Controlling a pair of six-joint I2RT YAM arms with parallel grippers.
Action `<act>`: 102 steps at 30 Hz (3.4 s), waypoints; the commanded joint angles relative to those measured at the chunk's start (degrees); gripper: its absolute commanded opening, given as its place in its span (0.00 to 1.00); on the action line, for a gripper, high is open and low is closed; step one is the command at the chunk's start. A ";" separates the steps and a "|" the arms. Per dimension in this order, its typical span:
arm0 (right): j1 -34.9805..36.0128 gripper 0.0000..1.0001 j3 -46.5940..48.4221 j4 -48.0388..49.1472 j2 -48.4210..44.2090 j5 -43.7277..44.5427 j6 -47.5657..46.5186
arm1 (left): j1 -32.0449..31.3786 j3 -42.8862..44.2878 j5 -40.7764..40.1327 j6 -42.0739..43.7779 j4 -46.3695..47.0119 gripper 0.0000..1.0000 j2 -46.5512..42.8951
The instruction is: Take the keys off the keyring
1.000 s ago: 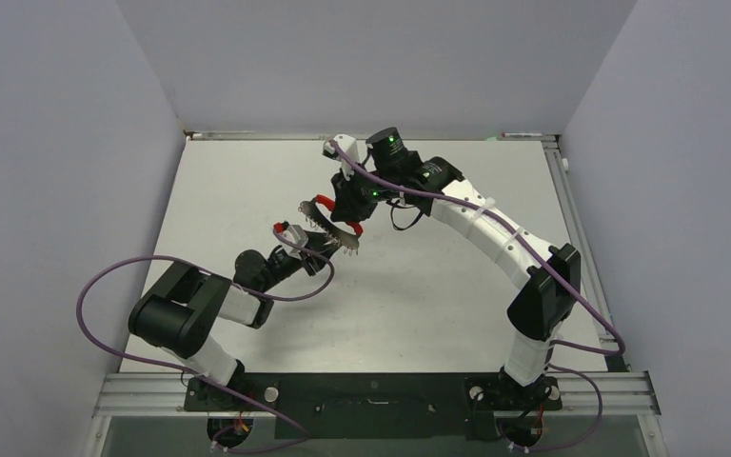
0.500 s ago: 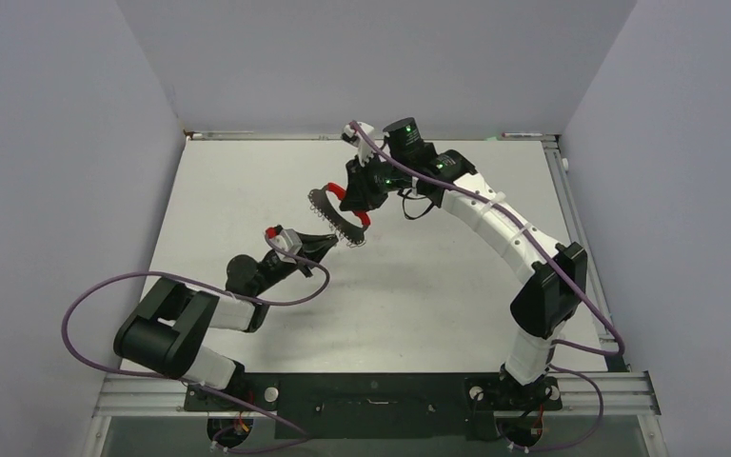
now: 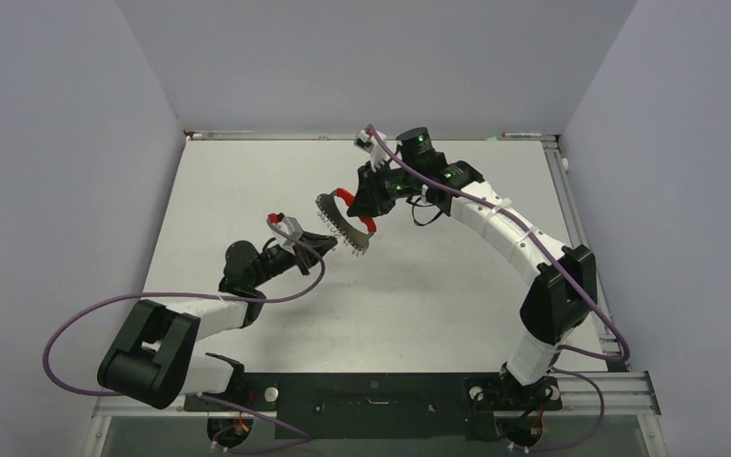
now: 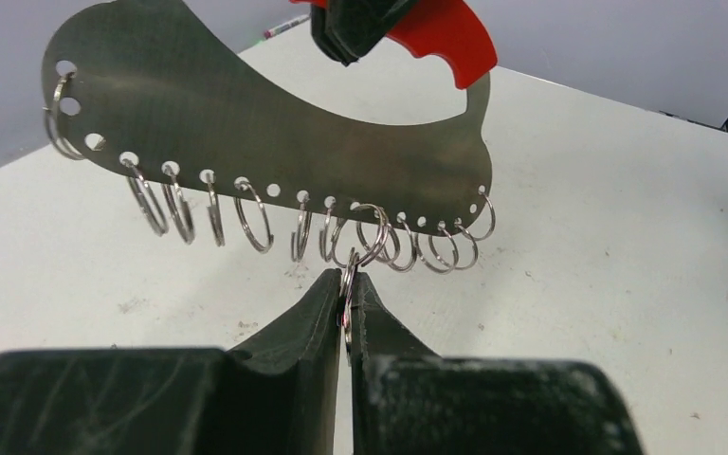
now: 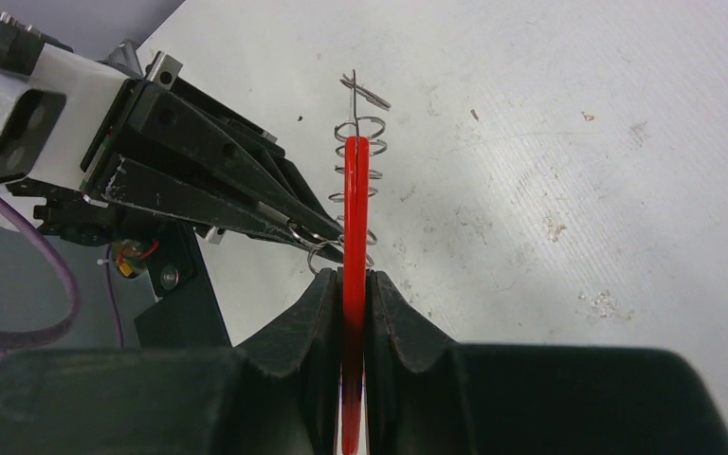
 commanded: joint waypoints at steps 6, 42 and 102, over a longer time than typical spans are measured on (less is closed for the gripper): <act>-5.64 0.05 -15.07 16.32 -6.47 -1.81 7.26 | 0.58 16.99 1.71 7.11 -38.84 0.00 -1.05; -18.01 0.05 -58.02 65.70 -1.38 -10.25 30.40 | -17.00 42.24 -25.53 34.47 -86.33 0.00 23.00; -14.80 0.05 -54.22 54.07 -0.99 -9.68 21.82 | -21.15 40.14 -28.42 41.95 -88.73 0.03 25.12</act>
